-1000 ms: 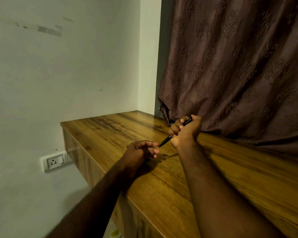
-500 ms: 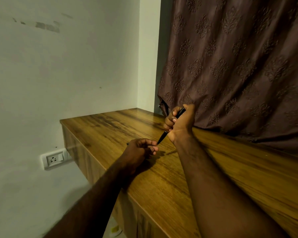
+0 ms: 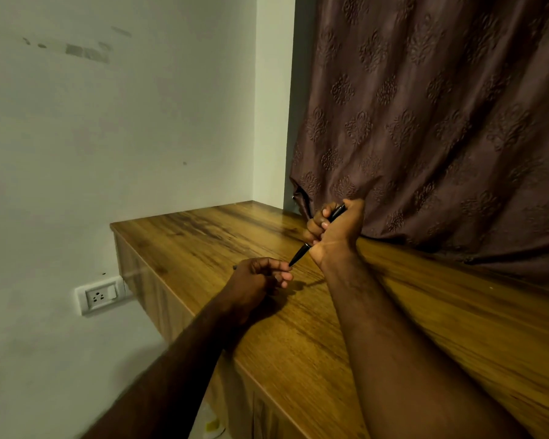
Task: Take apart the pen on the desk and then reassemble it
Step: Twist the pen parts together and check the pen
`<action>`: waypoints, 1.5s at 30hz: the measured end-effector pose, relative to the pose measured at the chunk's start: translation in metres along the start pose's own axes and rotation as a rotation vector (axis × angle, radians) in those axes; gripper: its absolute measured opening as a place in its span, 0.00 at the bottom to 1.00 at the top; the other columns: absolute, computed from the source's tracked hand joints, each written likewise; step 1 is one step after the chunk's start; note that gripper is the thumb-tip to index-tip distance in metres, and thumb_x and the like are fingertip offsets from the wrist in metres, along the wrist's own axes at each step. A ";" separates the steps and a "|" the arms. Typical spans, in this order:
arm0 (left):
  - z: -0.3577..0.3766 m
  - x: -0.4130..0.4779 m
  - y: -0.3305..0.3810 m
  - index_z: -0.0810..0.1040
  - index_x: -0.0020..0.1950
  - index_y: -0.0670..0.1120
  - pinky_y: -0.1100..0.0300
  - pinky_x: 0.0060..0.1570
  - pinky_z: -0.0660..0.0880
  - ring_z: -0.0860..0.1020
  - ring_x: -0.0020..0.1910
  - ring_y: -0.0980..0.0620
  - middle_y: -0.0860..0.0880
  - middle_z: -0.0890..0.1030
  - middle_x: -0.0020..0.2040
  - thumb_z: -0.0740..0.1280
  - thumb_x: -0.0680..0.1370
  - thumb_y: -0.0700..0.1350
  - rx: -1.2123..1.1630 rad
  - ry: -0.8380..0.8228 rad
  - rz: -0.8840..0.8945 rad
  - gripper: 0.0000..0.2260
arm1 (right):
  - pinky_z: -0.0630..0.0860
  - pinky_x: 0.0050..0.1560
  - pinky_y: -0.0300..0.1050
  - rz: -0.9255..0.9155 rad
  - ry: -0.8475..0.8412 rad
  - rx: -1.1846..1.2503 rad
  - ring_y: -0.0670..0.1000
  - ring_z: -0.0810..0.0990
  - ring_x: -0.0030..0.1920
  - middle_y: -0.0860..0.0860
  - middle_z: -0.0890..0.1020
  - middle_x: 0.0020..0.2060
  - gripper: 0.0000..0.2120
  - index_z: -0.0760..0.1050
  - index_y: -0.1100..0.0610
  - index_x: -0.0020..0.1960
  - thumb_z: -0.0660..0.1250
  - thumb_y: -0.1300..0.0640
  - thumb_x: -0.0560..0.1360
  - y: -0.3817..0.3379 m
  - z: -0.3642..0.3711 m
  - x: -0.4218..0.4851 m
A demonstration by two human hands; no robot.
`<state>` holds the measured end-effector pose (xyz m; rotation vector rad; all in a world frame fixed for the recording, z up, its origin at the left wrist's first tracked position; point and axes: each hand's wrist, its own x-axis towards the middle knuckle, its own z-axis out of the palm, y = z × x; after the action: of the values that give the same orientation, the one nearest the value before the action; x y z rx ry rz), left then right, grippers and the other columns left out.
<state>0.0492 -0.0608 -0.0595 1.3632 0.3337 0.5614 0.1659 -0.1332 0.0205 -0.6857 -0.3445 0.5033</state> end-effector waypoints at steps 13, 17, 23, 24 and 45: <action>-0.002 0.001 0.000 0.80 0.50 0.37 0.62 0.36 0.76 0.79 0.37 0.51 0.42 0.82 0.41 0.62 0.75 0.28 -0.075 -0.023 -0.037 0.10 | 0.52 0.24 0.33 0.020 0.076 0.089 0.47 0.53 0.19 0.47 0.60 0.18 0.20 0.63 0.54 0.28 0.50 0.45 0.75 -0.001 -0.008 0.005; -0.003 0.001 0.000 0.81 0.49 0.38 0.61 0.39 0.77 0.79 0.37 0.51 0.42 0.83 0.43 0.63 0.75 0.28 -0.040 -0.020 -0.013 0.10 | 0.52 0.24 0.33 0.039 0.072 0.102 0.47 0.53 0.19 0.47 0.60 0.19 0.21 0.64 0.54 0.28 0.50 0.44 0.75 0.000 -0.009 0.007; 0.000 -0.002 0.003 0.80 0.49 0.38 0.64 0.33 0.77 0.78 0.35 0.52 0.42 0.82 0.41 0.63 0.74 0.28 -0.050 -0.013 0.007 0.10 | 0.52 0.24 0.33 0.037 0.059 0.093 0.47 0.53 0.19 0.47 0.60 0.18 0.20 0.63 0.54 0.28 0.50 0.46 0.75 0.000 -0.008 0.008; 0.001 -0.003 0.002 0.80 0.49 0.38 0.64 0.33 0.77 0.78 0.34 0.52 0.41 0.82 0.41 0.63 0.74 0.28 -0.061 -0.014 0.012 0.10 | 0.52 0.24 0.33 0.035 0.057 0.099 0.47 0.53 0.19 0.47 0.60 0.18 0.20 0.63 0.54 0.28 0.51 0.45 0.75 0.000 -0.009 0.007; 0.001 -0.004 0.006 0.79 0.47 0.40 0.66 0.32 0.76 0.80 0.34 0.53 0.42 0.82 0.41 0.60 0.73 0.25 -0.062 -0.040 0.039 0.14 | 0.51 0.23 0.34 0.061 0.106 0.136 0.47 0.54 0.18 0.47 0.60 0.18 0.21 0.64 0.54 0.28 0.51 0.44 0.76 0.003 -0.010 0.007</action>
<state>0.0449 -0.0631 -0.0544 1.3212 0.2557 0.5724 0.1756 -0.1329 0.0123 -0.5895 -0.1878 0.5414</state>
